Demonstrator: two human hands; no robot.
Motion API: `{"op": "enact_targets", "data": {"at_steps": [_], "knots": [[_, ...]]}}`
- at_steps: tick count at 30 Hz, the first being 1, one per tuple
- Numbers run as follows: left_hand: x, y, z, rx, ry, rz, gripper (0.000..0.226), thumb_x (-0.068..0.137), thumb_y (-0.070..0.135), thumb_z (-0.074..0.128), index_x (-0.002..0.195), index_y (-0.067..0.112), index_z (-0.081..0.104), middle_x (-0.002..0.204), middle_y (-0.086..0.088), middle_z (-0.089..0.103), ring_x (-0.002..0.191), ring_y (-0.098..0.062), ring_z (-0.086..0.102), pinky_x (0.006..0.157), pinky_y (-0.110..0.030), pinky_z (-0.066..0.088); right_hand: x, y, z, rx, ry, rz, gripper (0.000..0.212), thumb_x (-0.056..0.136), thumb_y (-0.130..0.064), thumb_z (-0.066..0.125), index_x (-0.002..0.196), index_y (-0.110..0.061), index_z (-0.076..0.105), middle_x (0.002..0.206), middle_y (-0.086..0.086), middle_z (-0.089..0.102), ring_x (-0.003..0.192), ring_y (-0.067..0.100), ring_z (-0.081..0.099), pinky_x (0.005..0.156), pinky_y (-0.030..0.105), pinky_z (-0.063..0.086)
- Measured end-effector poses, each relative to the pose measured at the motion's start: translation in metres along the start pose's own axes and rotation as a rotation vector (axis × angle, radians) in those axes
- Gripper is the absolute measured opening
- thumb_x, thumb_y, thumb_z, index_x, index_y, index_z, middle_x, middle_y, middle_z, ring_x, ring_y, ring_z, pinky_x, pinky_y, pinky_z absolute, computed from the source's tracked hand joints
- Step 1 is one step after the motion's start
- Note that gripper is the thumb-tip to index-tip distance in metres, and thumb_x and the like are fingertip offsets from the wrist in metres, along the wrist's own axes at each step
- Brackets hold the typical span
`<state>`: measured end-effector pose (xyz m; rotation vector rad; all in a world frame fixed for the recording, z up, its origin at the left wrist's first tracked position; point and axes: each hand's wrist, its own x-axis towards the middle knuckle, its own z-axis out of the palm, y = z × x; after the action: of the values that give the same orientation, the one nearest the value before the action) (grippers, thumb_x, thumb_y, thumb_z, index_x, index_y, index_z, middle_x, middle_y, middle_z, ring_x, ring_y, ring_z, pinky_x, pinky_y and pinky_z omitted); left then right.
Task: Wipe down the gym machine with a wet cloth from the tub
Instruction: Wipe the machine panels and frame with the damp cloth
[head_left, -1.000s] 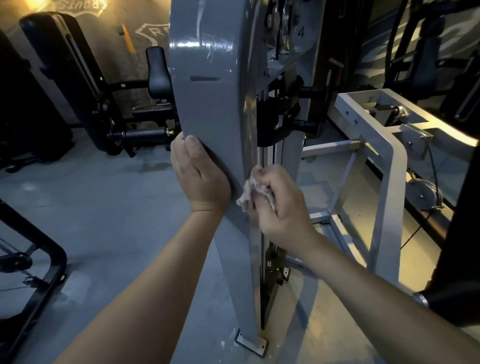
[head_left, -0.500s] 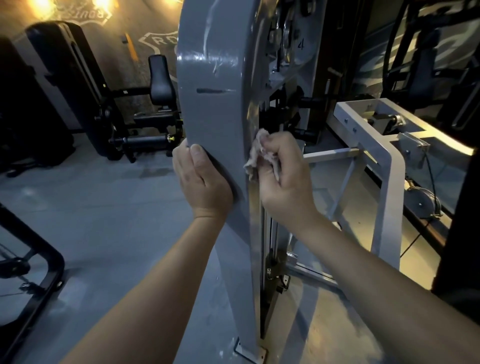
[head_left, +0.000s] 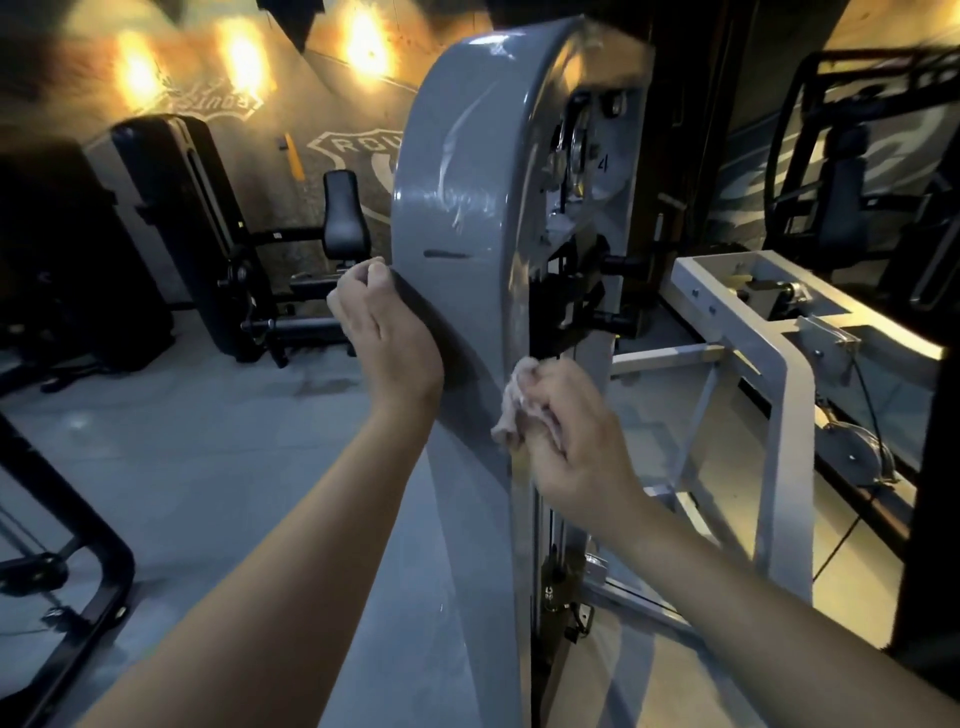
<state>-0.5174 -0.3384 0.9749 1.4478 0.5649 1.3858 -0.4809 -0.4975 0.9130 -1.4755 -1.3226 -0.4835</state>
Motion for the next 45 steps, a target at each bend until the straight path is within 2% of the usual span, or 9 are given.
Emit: {"op": "enact_targets", "data": {"at_steps": [7, 10, 13, 19, 23, 27, 34, 41, 45], "knots": [[0.001, -0.001, 0.012, -0.045, 0.051, -0.021, 0.030, 0.110, 0.032, 0.031, 0.095, 0.018, 0.053, 0.100, 0.006, 0.051, 0.095, -0.012, 0.048, 0.087, -0.026, 0.038, 0.055, 0.007, -0.002, 0.020, 0.242, -0.004, 0.023, 0.097, 0.017, 0.050, 0.089, -0.005, 0.051, 0.089, 0.011, 0.052, 0.076, 0.024, 0.057, 0.067, 0.033, 0.050], [0.001, -0.002, 0.013, -0.023, 0.048, 0.037, 0.033, 0.108, 0.033, 0.029, 0.092, 0.015, 0.052, 0.096, 0.005, 0.051, 0.089, -0.009, 0.047, 0.082, -0.019, 0.036, 0.020, 0.004, 0.008, 0.061, 0.124, -0.087, 0.018, 0.094, 0.021, 0.049, 0.095, 0.003, 0.054, 0.096, 0.008, 0.052, 0.079, 0.022, 0.059, 0.070, 0.033, 0.054], [0.003, -0.005, 0.013, -0.036, 0.050, 0.054, 0.035, 0.104, 0.040, 0.028, 0.088, 0.020, 0.052, 0.097, 0.000, 0.055, 0.093, -0.016, 0.051, 0.088, -0.033, 0.040, 0.016, 0.003, 0.003, 0.038, 0.002, -0.193, 0.024, 0.094, 0.020, 0.047, 0.104, -0.001, 0.054, 0.104, 0.009, 0.051, 0.078, 0.016, 0.060, 0.069, 0.031, 0.056], [0.003, -0.004, 0.013, -0.047, 0.048, 0.037, 0.031, 0.102, 0.040, 0.028, 0.084, 0.028, 0.050, 0.095, 0.006, 0.053, 0.094, -0.015, 0.050, 0.093, -0.036, 0.040, 0.052, 0.009, 0.004, 0.088, 0.193, -0.090, 0.020, 0.094, 0.020, 0.048, 0.102, 0.002, 0.052, 0.093, 0.017, 0.052, 0.080, 0.032, 0.059, 0.069, 0.046, 0.054], [0.005, -0.005, 0.013, -0.028, 0.058, 0.045, 0.031, 0.102, 0.040, 0.027, 0.082, 0.031, 0.048, 0.095, 0.006, 0.054, 0.098, -0.020, 0.051, 0.095, -0.041, 0.041, 0.008, 0.011, 0.009, 0.087, 0.026, -0.100, 0.028, 0.092, 0.023, 0.049, 0.105, -0.002, 0.052, 0.097, 0.013, 0.051, 0.078, 0.023, 0.059, 0.067, 0.041, 0.055], [0.005, -0.007, 0.013, -0.033, 0.043, 0.036, 0.032, 0.102, 0.043, 0.026, 0.083, 0.031, 0.049, 0.095, 0.006, 0.055, 0.100, -0.020, 0.053, 0.095, -0.042, 0.043, 0.054, 0.014, -0.003, 0.060, 0.137, 0.000, 0.021, 0.098, 0.012, 0.047, 0.096, -0.009, 0.046, 0.090, 0.013, 0.050, 0.072, 0.028, 0.057, 0.064, 0.039, 0.054], [0.001, -0.005, 0.015, -0.078, 0.036, 0.016, 0.031, 0.107, 0.034, 0.030, 0.081, 0.045, 0.044, 0.089, 0.019, 0.051, 0.087, 0.015, 0.048, 0.084, -0.012, 0.035, 0.003, 0.009, 0.011, 0.027, 0.040, -0.122, 0.015, 0.097, 0.012, 0.044, 0.102, 0.001, 0.053, 0.094, 0.011, 0.053, 0.084, 0.021, 0.058, 0.078, 0.037, 0.054], [0.003, -0.008, 0.014, -0.066, 0.024, -0.011, 0.030, 0.101, 0.044, 0.027, 0.082, 0.040, 0.049, 0.093, 0.013, 0.055, 0.092, -0.002, 0.052, 0.090, -0.026, 0.040, 0.066, 0.008, 0.001, 0.075, 0.206, -0.022, 0.016, 0.099, 0.013, 0.047, 0.095, -0.002, 0.049, 0.088, 0.013, 0.050, 0.074, 0.028, 0.055, 0.068, 0.034, 0.052], [0.002, -0.004, 0.014, -0.056, 0.029, 0.005, 0.027, 0.101, 0.041, 0.028, 0.081, 0.045, 0.044, 0.089, 0.021, 0.052, 0.092, 0.009, 0.048, 0.090, -0.022, 0.034, 0.010, 0.003, 0.010, 0.051, 0.081, -0.096, 0.020, 0.095, 0.018, 0.050, 0.099, -0.001, 0.052, 0.088, 0.015, 0.055, 0.080, 0.023, 0.061, 0.076, 0.031, 0.054]]}}
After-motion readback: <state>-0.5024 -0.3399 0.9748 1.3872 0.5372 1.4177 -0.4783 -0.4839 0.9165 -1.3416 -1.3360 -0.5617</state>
